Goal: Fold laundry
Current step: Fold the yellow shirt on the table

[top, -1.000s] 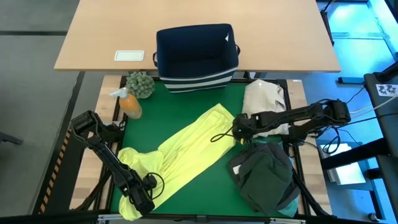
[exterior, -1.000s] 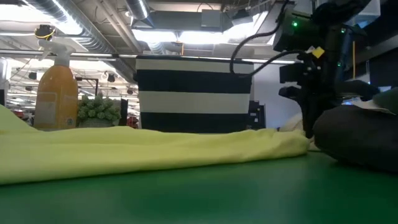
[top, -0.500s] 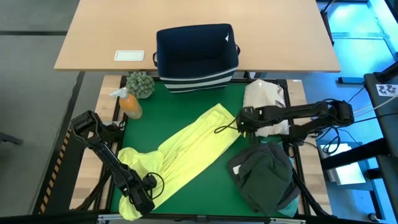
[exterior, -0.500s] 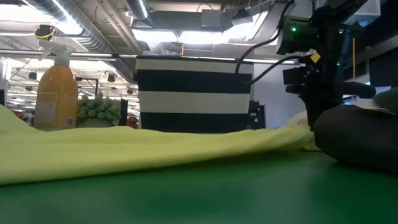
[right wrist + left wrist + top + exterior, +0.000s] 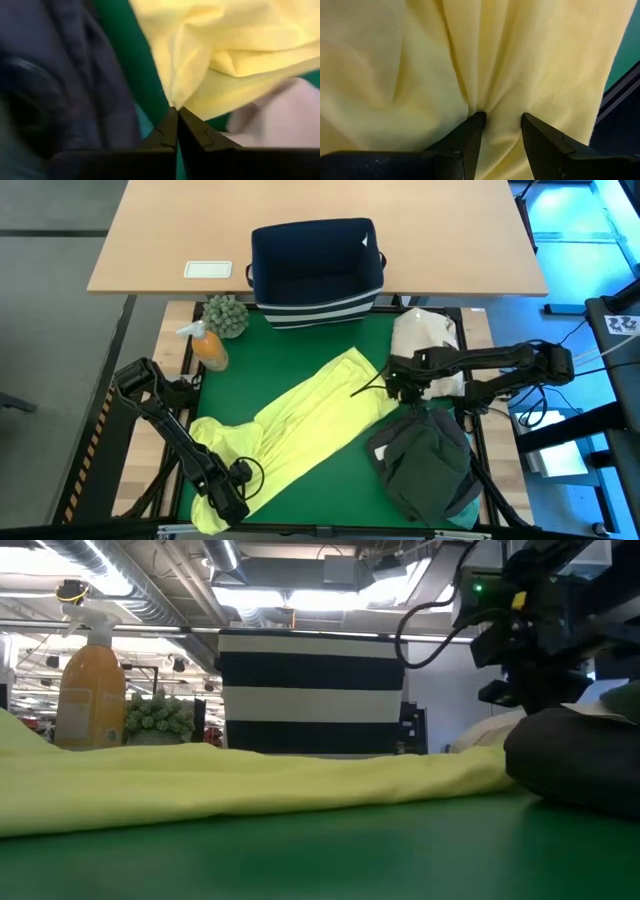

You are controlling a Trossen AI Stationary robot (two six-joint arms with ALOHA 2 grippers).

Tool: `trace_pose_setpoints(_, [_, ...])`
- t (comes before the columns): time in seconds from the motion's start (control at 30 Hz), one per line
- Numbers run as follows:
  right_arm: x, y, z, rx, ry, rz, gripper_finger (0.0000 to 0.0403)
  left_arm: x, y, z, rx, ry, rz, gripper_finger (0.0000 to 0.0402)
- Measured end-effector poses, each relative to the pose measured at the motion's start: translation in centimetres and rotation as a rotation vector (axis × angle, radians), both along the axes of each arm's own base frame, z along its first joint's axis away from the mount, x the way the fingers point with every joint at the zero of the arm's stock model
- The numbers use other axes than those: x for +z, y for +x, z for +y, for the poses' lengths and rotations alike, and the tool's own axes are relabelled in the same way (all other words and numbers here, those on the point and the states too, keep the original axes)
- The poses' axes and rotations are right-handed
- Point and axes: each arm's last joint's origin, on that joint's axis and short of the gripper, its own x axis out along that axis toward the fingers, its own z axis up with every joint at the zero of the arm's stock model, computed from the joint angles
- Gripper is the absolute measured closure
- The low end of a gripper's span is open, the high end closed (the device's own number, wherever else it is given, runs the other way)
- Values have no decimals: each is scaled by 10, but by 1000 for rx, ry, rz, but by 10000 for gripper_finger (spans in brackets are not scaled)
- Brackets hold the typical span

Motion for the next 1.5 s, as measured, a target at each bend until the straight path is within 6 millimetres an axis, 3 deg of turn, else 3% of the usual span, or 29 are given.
trace_pose_setpoints(0.3, [12, 4, -3, -45, -65, 13, 314, 0, 0, 0, -2, -9, 10, 265])
trace_pose_setpoints(0.53, [26, 23, -6, -69, -102, -167, 278, 3, 2, 2, -5, -31, 21, 265])
trace_pose_setpoints(0.67, [24, 36, -7, -105, -101, -263, 287, 10, 1, 4, 8, -27, -9, 265])
trace_pose_setpoints(0.93, [0, 54, -9, -100, -70, -225, 348, 22, 2, 7, -2, -22, -97, 265])
trace_pose_setpoints(1.2, [-20, 67, -9, -70, 8, -213, 381, 33, 11, 17, -30, -63, -119, 265])
trace_pose_setpoints(1.37, [-34, 68, -13, -104, -111, -128, 400, 46, 12, 29, -28, -24, -154, 265])
trace_pose_setpoints(1.5, [-44, 67, -16, -123, -200, -71, 394, 46, 0, 43, -16, 99, -51, 265])
